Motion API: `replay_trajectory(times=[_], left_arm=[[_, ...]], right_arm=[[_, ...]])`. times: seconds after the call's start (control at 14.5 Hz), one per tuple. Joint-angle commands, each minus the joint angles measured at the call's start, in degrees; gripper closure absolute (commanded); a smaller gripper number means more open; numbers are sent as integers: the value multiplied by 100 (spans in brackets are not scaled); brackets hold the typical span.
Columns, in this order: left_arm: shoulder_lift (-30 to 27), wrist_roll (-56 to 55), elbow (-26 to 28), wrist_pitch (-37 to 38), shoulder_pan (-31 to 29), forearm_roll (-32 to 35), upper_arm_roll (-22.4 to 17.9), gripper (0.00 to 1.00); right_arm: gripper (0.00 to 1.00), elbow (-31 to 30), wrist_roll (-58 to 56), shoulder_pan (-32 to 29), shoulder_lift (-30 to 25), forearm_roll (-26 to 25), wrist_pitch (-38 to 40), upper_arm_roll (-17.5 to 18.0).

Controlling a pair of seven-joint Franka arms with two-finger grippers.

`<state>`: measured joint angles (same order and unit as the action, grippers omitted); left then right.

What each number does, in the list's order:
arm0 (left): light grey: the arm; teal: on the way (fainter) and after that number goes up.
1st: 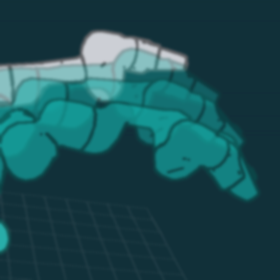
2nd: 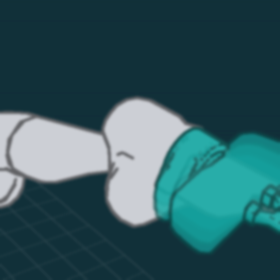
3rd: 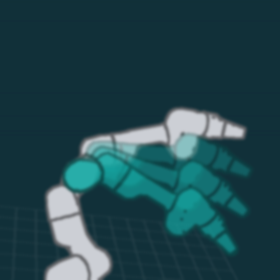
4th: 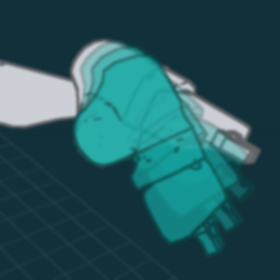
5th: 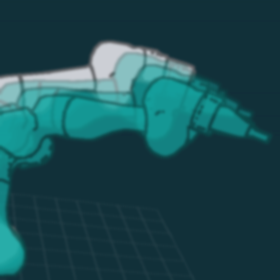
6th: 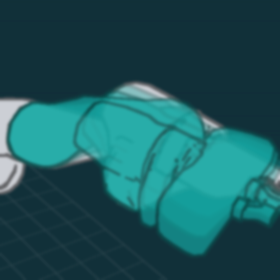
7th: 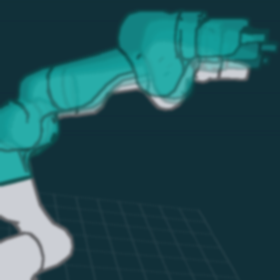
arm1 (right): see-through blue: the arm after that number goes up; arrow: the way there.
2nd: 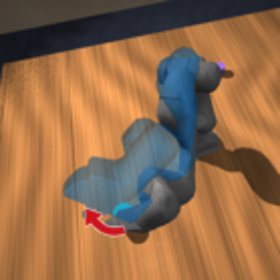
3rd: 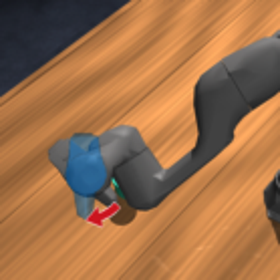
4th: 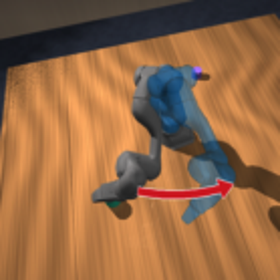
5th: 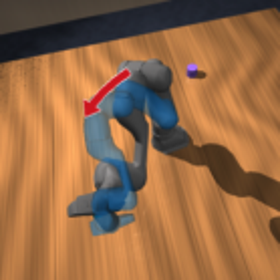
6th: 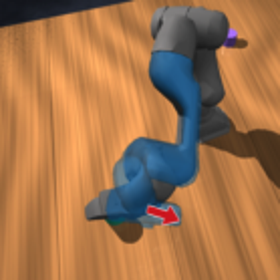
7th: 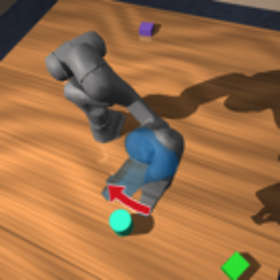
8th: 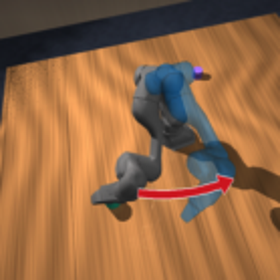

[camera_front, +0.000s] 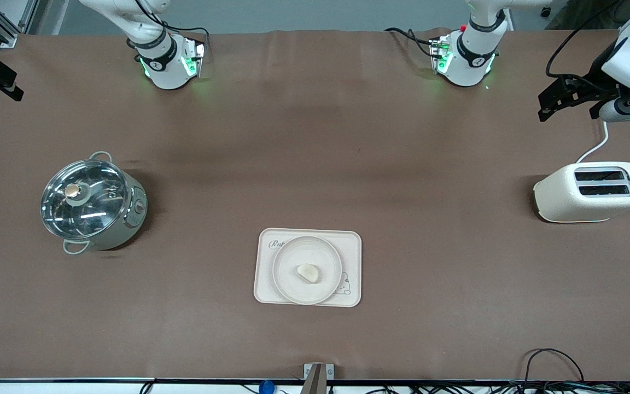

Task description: Place bun in plate and plate on tray

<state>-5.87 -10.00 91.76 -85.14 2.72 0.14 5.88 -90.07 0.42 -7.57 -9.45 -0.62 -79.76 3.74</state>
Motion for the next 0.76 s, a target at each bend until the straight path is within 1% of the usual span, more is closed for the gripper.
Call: replay_trajectory(times=[0.0,0.48,0.69], left_arm=[[51,24,-150,94,-17,39,19,0],[25,33,-159,182,-17,39,10,0],[25,33,-159,182,-17,39,10,0]], right_arm=[[0,-90,-51,-70,-48,-105,-66,118],[0,-73,-16,185,-48,-88,-66,154],[0,-72,-7,282,-57,-88,74,162]])
